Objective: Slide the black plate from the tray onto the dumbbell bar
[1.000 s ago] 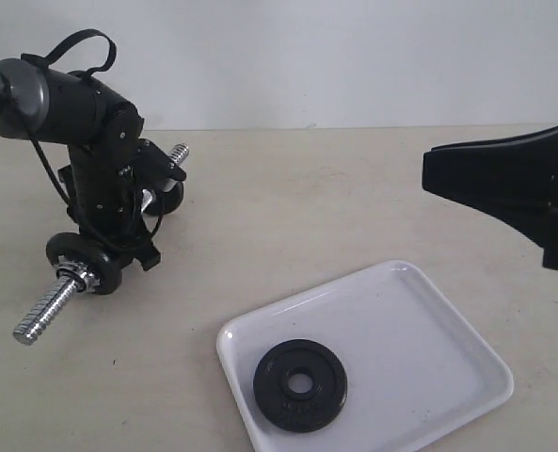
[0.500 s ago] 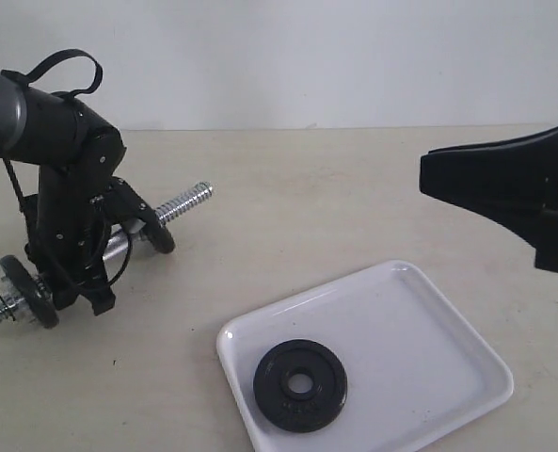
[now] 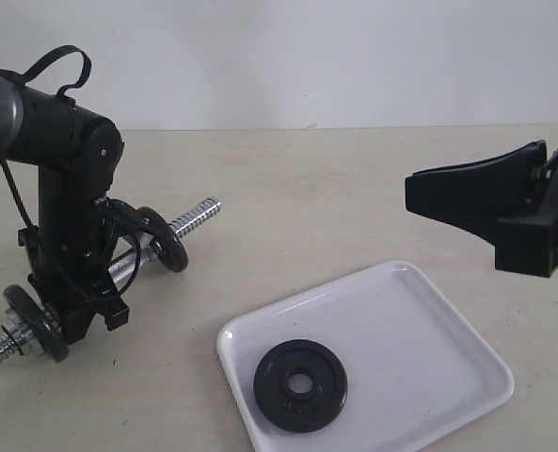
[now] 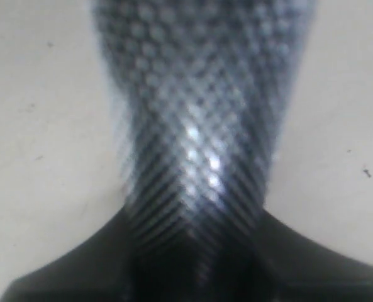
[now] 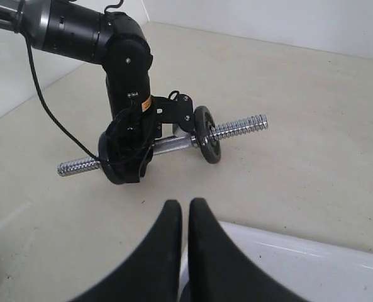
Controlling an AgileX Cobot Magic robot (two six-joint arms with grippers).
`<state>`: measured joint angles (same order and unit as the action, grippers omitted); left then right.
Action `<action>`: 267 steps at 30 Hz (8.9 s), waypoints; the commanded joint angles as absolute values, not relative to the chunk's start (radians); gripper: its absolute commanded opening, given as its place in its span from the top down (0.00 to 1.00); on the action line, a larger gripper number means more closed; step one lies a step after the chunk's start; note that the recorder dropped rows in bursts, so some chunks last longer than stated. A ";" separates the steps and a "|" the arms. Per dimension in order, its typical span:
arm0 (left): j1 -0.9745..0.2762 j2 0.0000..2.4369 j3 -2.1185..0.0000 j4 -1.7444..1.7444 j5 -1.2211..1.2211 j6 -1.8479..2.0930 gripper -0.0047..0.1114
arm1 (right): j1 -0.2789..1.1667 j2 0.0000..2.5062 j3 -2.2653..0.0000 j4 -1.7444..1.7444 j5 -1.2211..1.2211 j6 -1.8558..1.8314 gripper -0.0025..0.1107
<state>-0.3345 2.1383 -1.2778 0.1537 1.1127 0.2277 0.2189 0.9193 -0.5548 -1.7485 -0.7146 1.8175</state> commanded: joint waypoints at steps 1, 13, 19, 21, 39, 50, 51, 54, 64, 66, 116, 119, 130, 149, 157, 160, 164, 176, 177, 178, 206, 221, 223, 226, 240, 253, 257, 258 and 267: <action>-0.338 2.240 -1.220 0.031 0.939 0.237 0.92 | 0.219 0.920 -0.558 -1.744 -0.709 1.803 0.98; -0.338 2.240 -1.220 -0.006 0.900 0.237 0.92 | 0.219 0.920 -0.558 -1.744 -0.718 1.803 0.98; -0.338 2.240 -1.220 -0.015 0.889 0.237 0.70 | 0.219 0.920 -0.558 -1.744 -0.718 1.803 0.98; -0.338 2.240 -1.220 -0.015 0.888 0.230 0.59 | 0.219 0.920 -0.558 -1.744 -0.718 1.803 0.98; -0.338 2.201 -1.223 -0.051 0.735 0.195 0.53 | 0.219 0.920 -0.558 -1.744 -0.719 1.803 0.98; -0.338 2.158 -1.328 -0.083 0.726 0.203 0.54 | 0.219 0.920 -0.558 -1.744 -0.736 1.803 0.98; -0.338 2.160 -1.328 -0.072 0.745 0.203 0.55 | 0.219 0.920 -0.558 -1.744 -0.736 1.803 0.98; -0.338 2.171 -1.328 0.012 0.837 0.192 0.56 | 0.219 0.920 -0.558 -1.744 -0.736 1.803 0.98; -0.338 2.175 -1.313 0.072 0.864 0.170 0.56 | 0.219 0.920 -0.558 -1.744 -0.738 1.803 0.98; -0.338 2.175 -1.307 0.076 0.864 0.170 0.56 | 0.219 0.920 -0.558 -1.744 -0.738 1.803 0.98; -0.335 1.889 -1.157 -0.169 0.808 0.413 0.92 | 0.219 0.920 -0.558 -1.744 -0.731 1.796 0.98; -0.335 1.858 -1.157 -0.176 0.808 0.413 0.92 | 0.219 0.920 -0.558 -1.744 -0.729 1.789 0.98; -0.335 1.796 -1.157 -0.228 0.831 0.421 0.92 | 0.219 0.920 -0.540 -1.744 -0.716 1.811 0.98; -0.335 1.770 -1.157 -0.228 0.860 0.421 0.92 | 0.219 1.127 -0.532 -1.744 -0.646 1.765 0.98; -0.335 1.770 -1.157 -0.228 0.860 0.421 0.92 | 0.219 1.148 -0.588 -1.744 -0.556 1.784 0.98; -0.335 1.770 -1.157 -0.228 0.860 0.421 0.92 | 0.219 1.148 -0.603 -1.744 -0.546 1.897 0.98; -0.335 1.770 -1.157 -0.228 0.860 0.421 0.92 | 0.219 1.148 -0.627 -1.744 -0.528 2.066 0.98; -0.335 1.770 -1.157 -0.240 0.863 0.421 0.92 | 0.219 1.148 -0.670 -1.589 -0.527 2.095 0.98; -0.335 1.770 -1.157 -0.244 0.863 0.421 0.92 | 0.219 1.148 -0.670 -1.572 -0.516 2.095 0.98; -0.335 1.770 -1.157 -0.247 0.863 0.421 0.92 | 0.219 1.148 -0.670 -1.550 -0.503 2.095 0.98; -0.335 1.770 -1.157 -0.254 0.858 0.421 0.92 | 0.043 1.148 -0.769 -1.744 -0.280 0.612 0.98; -0.335 1.770 -1.157 -0.333 0.862 0.468 0.92 | 0.180 1.148 -0.769 -0.628 0.294 0.671 0.98; -0.335 1.770 -1.157 -0.333 0.855 0.468 0.92 | 0.180 1.148 -0.769 -0.394 0.365 0.496 0.98; -0.335 1.770 -1.157 -0.333 0.848 0.468 0.92 | 0.180 1.148 -0.769 -0.128 0.415 0.246 0.98; -0.335 1.770 -1.157 -0.345 0.841 0.468 0.92 | 0.383 1.233 -0.769 0.060 0.698 -0.246 0.98; -0.335 1.770 -1.157 -0.351 0.841 0.468 0.92 | 0.428 1.265 -0.769 0.152 0.611 -0.186 0.98; -0.335 1.770 -1.157 -0.351 0.841 0.468 0.92 | 0.428 1.265 -0.769 0.155 0.606 -0.130 0.98; -0.335 1.770 -1.157 -0.351 0.841 0.468 0.92 | 0.428 1.265 -0.769 0.177 0.606 -0.130 0.98; -0.335 1.770 -1.157 -0.374 0.836 0.468 0.92 | 0.431 1.283 -0.769 0.218 0.705 -0.175 0.98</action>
<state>-0.3292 1.8290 -1.1334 -0.2902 0.8496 0.4734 0.4290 1.2696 -0.7652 0.2226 0.6560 -0.1585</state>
